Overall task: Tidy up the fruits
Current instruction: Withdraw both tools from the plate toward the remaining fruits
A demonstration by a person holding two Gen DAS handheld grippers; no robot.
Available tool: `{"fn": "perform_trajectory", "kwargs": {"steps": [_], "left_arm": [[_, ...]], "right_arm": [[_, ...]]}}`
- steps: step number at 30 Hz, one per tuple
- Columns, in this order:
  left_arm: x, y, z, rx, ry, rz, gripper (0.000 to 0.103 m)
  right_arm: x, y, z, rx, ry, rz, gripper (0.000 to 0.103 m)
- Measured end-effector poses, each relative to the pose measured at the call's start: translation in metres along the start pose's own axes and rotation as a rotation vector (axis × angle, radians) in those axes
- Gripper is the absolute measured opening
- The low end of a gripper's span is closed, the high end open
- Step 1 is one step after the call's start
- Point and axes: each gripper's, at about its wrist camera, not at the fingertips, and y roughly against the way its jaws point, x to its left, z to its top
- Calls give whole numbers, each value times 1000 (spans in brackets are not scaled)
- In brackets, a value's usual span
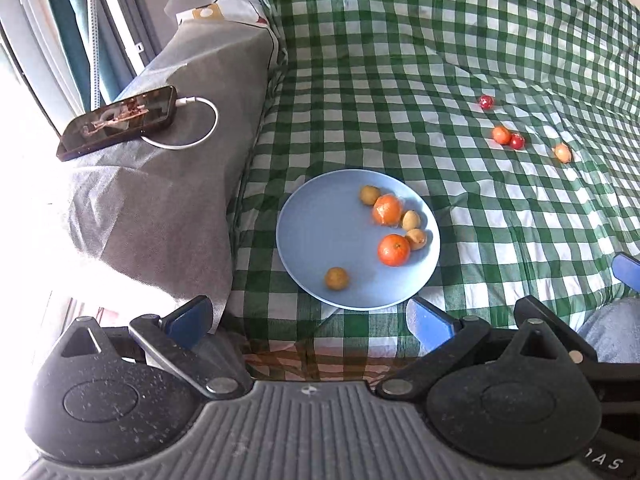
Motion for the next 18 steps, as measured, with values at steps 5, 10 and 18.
{"fn": "perform_trajectory", "kwargs": {"steps": [5, 10, 18], "left_arm": [[-2, 6, -1, -10, -4, 0, 103], [-3, 9, -1, -16, -9, 4, 103], [-3, 8, 0, -13, -18, 7, 103]], "right_arm": [[1, 4, -1, -11, -9, -2, 102], [2, 7, -2, -20, -9, 0, 102], [5, 5, -2, -13, -11, 0, 102]]}}
